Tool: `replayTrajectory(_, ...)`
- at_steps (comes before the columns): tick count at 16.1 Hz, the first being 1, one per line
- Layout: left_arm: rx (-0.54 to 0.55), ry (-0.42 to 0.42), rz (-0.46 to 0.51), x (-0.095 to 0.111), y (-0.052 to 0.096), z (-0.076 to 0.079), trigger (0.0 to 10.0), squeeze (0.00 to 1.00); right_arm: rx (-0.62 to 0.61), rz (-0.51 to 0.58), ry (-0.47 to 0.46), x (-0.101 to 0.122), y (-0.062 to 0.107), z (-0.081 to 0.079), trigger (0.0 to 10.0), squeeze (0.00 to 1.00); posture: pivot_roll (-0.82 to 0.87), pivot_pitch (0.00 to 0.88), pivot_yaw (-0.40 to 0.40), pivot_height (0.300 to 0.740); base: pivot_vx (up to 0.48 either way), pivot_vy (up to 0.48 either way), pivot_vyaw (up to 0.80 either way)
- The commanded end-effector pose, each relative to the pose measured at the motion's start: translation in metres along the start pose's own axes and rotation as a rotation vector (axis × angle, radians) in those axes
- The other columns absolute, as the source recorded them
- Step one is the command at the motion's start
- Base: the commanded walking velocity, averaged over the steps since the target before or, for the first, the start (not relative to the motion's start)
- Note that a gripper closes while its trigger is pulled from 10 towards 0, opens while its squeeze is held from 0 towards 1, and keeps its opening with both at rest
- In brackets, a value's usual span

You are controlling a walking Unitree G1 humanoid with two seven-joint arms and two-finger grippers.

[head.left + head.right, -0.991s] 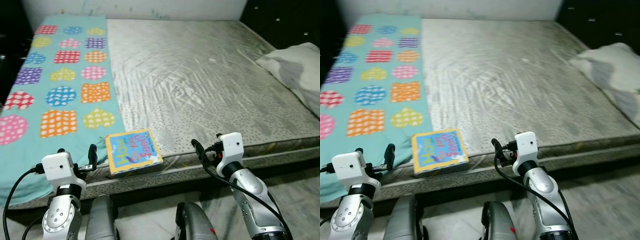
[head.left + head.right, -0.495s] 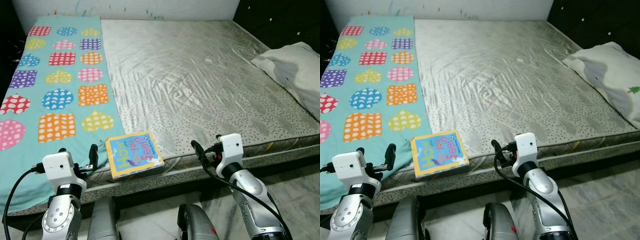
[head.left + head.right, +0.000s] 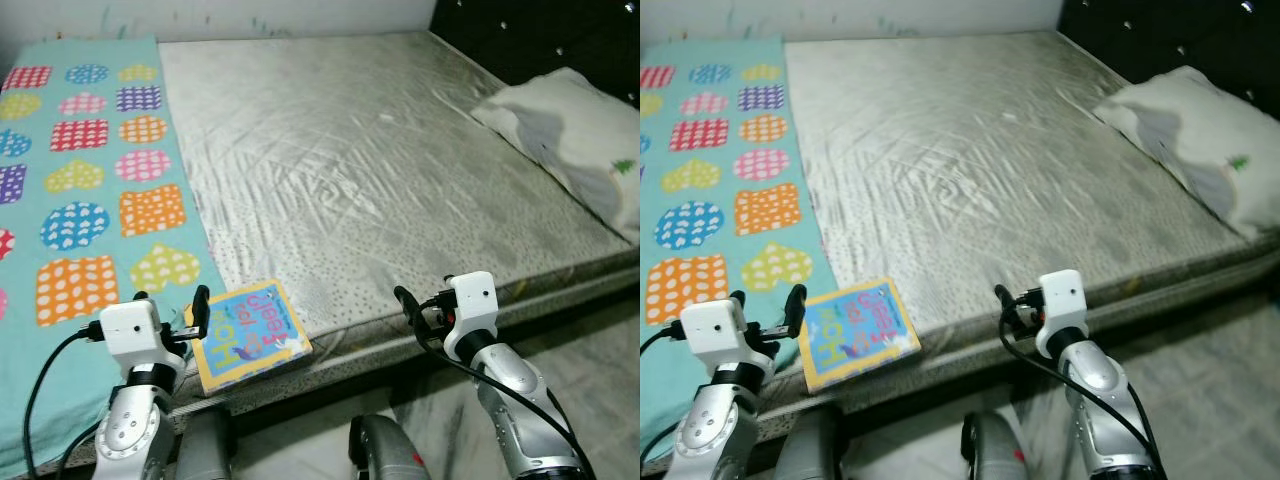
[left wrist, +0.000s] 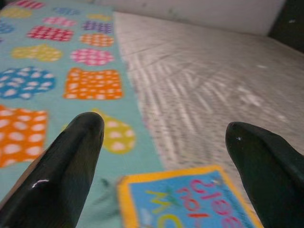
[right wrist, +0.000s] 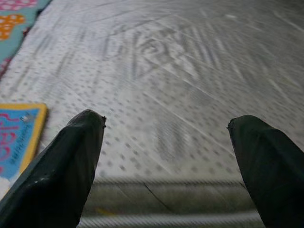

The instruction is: Clean up the room

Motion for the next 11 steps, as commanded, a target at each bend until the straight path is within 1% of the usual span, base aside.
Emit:
replayTrajectory(1,0.010,-0.001,-0.005,-0.0001,0.0014,-0.0036,10.0,0.00,0.022,0.003,0.002,0.0013,-0.0018,-0.0057,10.0,0.00,-0.11,0.131,-0.083,0.594,0.390,0.000,0.00)
replayTrajectory(3,0.017,-0.003,-0.012,-0.0010,0.0010,-0.0044,10.0,0.00,0.026,0.002,0.002,0.0012,-0.0023,-0.0063,10.0,0.00,-0.11,0.129,-0.084,0.594,0.319,0.000,0.00)
replayTrajectory(7,0.026,-0.006,-0.020,-0.0029,-0.0003,-0.0056,10.0,0.00,0.037,-0.006,0.000,-0.0004,-0.0032,-0.0080,10.0,0.00,-0.11,0.125,-0.083,0.594,0.000,0.000,0.00)
replayTrajectory(11,0.031,-0.002,-0.038,-0.0065,-0.0008,-0.0062,10.0,0.00,0.053,-0.009,0.028,-0.0014,-0.0026,-0.0103,10.0,0.00,-0.11,0.116,-0.083,0.594,0.000,0.000,0.00)
Point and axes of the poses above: a point about 5 cm out from each wrist's last joint towards the gripper, its own y axis pointing back from the gripper into the wrist, its own x axis along the axis of the wrist's last joint, z = x × y, the point moved 4 cm from there along -y, pointing out of the wrist towards the gripper, and after that the axes turned 7 degrees about y, right-handed, at the moved point
